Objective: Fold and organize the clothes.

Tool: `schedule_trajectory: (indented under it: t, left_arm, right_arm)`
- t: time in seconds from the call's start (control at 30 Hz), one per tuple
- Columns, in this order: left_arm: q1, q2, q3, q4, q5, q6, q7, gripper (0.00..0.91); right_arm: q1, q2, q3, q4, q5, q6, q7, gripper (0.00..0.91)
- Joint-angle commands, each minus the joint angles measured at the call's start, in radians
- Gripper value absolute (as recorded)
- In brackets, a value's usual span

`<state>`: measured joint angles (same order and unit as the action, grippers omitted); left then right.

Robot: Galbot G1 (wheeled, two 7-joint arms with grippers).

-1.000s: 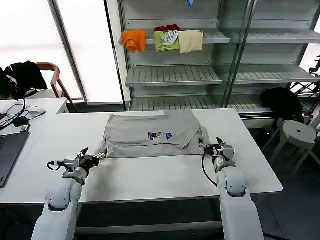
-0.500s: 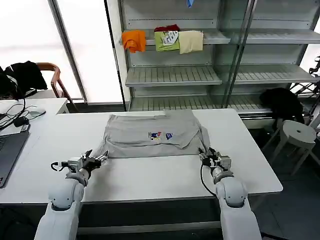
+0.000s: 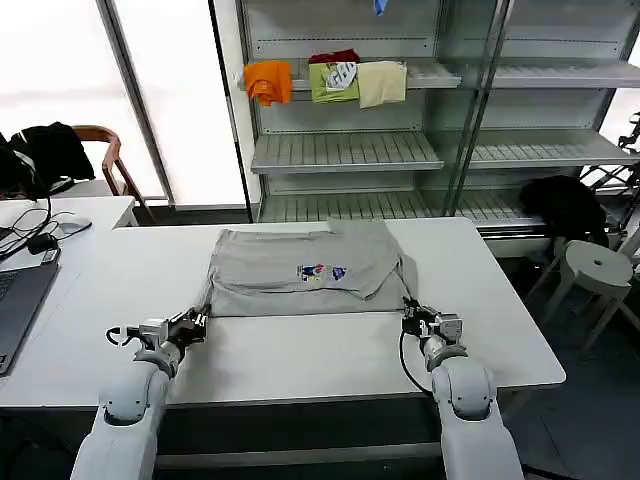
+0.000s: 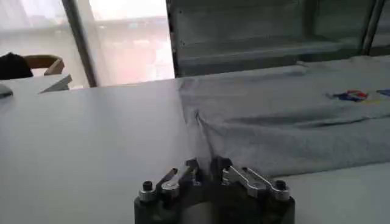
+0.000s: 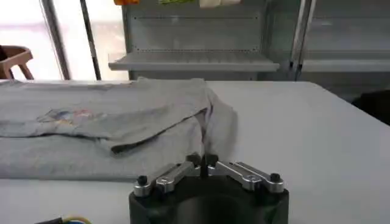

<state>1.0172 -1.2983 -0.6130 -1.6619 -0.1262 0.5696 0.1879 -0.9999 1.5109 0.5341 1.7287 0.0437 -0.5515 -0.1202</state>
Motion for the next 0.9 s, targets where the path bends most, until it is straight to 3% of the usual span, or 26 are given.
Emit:
schedule_trajectory:
  t: [0.03,0.2,0.47,0.67,0.9]
  left_arm:
    - [0.003,0.000,0.000,-0.011,0.001,-0.004,0.007,0.000]
    - [0.061,0.011,-0.027,-0.134,-0.018,0.007,0.001,0.000]
    - [0.300,0.074,-0.115,-0.346,-0.089,0.007,0.022,0.000]
    - [0.472,0.037,-0.193,-0.450,-0.121,0.006,0.016,0.000]
    - [0.569,-0.021,-0.269,-0.503,-0.146,0.005,-0.006,0.000]
  right_arm:
    - [-0.005,0.001,-0.001,0.024,0.015,0.004,-0.006,0.000]
    - [-0.061,-0.005,0.003,0.120,0.105,-0.027,0.028,0.000]
    - [-0.236,-0.046,-0.007,0.316,0.102,-0.030,0.049,0.000]
    - [-0.366,-0.052,-0.036,0.392,0.058,-0.029,0.061,0.000]
    - [-0.425,-0.065,-0.045,0.440,0.039,-0.029,0.064,0.000]
